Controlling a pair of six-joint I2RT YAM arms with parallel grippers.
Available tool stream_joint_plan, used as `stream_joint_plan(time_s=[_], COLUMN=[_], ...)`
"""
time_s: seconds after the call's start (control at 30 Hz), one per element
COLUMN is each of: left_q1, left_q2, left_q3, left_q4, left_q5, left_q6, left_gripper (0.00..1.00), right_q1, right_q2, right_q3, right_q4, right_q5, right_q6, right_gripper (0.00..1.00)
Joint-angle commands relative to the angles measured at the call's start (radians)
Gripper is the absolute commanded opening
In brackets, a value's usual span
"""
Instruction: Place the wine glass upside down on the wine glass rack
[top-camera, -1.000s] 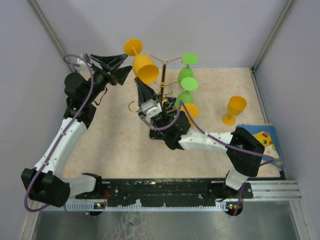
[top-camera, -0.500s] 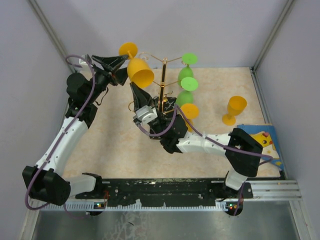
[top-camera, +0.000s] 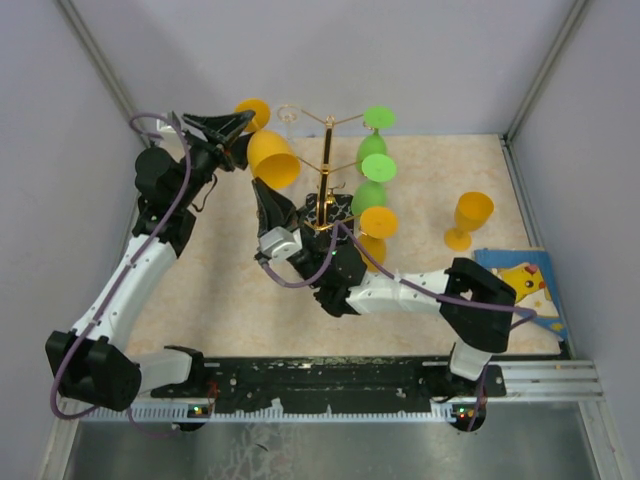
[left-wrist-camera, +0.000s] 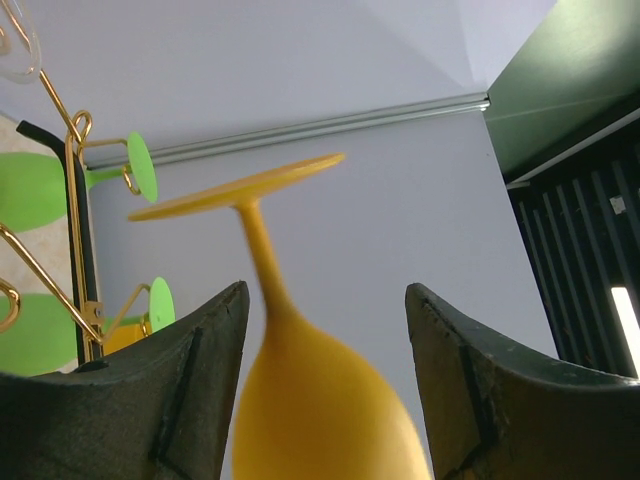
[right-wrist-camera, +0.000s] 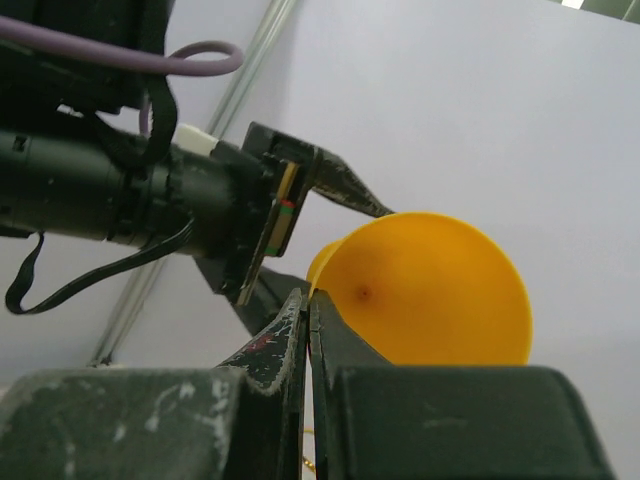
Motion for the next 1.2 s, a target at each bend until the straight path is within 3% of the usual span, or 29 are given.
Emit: stream_joint_plan(time_s=[0.0,0.27,0.4,0.67,0.87,1.07,1.17], left_q1=[0.003,0.002,0.002,0.002,0.002,0.004,0.011], left_q2=[-0.005,-0.010,-0.008,0.004,0.016,0.059,0.069], left_q3=[-0.018,-0.021,-0.031,-0.032,-0.035,0.016,0.025], left_q4=[0.051,0.060,0.073,0.090,0.140,0.206,0.267], left_q5=[-0.027,-0.028,-0.023,0.001,0.021,0.035,0.022], left_q6=[0.007,0.010,0.009,0.008,0.019,0.155,0.215], left_gripper=[0.70,0.64,0.47,0.31,0.02,0.00,0.00], right_q1=[0.025,0.031,0.033,0.032,0.031,0.031,0.032], right_q2=[0.019,0.033,0.048,0.079,0.069,0.032,0.009], right_q3=[0.000,0.001,0.020,0.048,0.050,0.023,-0.001], right_q4=[0.067,0.084,0.073,0.070,0.058,0.045,0.042], right_q5=[0.029,0.055,0.061,0.059,0.075,0.101,0.119], right_q6=[-0.039,-0.065,-0.083,-0.090,-0.073,-0.059,-0.061], right_gripper=[0.00,0.00,0.00,0.00,0.02,0.06,0.20])
